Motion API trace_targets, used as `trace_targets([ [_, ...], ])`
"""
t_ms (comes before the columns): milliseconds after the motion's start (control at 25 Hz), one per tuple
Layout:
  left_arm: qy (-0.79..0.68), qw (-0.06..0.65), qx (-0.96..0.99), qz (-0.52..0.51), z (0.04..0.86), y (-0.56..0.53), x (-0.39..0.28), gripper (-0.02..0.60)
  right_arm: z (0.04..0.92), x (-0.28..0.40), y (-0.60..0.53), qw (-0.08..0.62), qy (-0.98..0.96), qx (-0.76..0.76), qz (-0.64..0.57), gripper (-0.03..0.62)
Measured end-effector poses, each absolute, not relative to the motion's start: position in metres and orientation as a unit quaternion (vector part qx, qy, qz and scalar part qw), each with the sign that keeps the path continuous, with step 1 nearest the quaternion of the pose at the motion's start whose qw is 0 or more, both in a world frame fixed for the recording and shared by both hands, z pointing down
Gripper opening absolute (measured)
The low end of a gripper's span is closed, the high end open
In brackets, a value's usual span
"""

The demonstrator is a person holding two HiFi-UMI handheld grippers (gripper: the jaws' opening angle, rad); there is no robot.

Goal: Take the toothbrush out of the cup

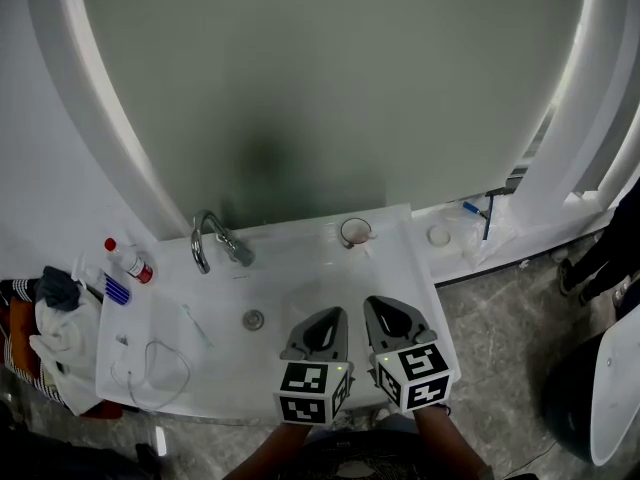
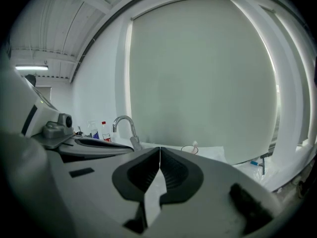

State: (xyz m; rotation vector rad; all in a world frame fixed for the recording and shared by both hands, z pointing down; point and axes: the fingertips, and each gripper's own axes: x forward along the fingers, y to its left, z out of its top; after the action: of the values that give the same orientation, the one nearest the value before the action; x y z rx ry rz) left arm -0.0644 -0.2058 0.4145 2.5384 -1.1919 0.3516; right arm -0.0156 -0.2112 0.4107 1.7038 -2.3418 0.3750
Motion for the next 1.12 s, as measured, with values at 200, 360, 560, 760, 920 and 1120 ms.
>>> trace_targets([
  [200, -0.423, 0.156, 0.885, 0.117, 0.412, -0.220, -0.060, 0.009, 0.411, -0.009, -0.227, 0.113, -0.796, 0.580, 0.126, 0.011],
  [360, -0.433, 0.157, 0.879, 0.122, 0.414, -0.230, -0.053, 0.009, 0.412, 0.001, -0.241, 0.106, -0.800, 0.577, 0.125, 0.011],
  [560, -0.446, 0.152, 0.874, 0.121, 0.412, -0.246, -0.040, 0.009, 0.418, 0.012, -0.261, 0.106, -0.804, 0.570, 0.131, 0.011],
  [760, -0.449, 0.150, 0.873, 0.121, 0.414, -0.262, -0.021, 0.009, 0.422, 0.025, -0.281, 0.104, -0.806, 0.569, 0.127, 0.012],
  [920, -0.452, 0.154, 0.869, 0.128, 0.421, -0.273, -0.011, 0.009, 0.431, 0.039, -0.298, 0.104, -0.801, 0.574, 0.132, 0.012],
  [1120, -0.465, 0.154, 0.862, 0.133, 0.430, -0.289, -0.008, 0.009, 0.441, 0.047, -0.317, 0.103, -0.799, 0.577, 0.135, 0.012],
])
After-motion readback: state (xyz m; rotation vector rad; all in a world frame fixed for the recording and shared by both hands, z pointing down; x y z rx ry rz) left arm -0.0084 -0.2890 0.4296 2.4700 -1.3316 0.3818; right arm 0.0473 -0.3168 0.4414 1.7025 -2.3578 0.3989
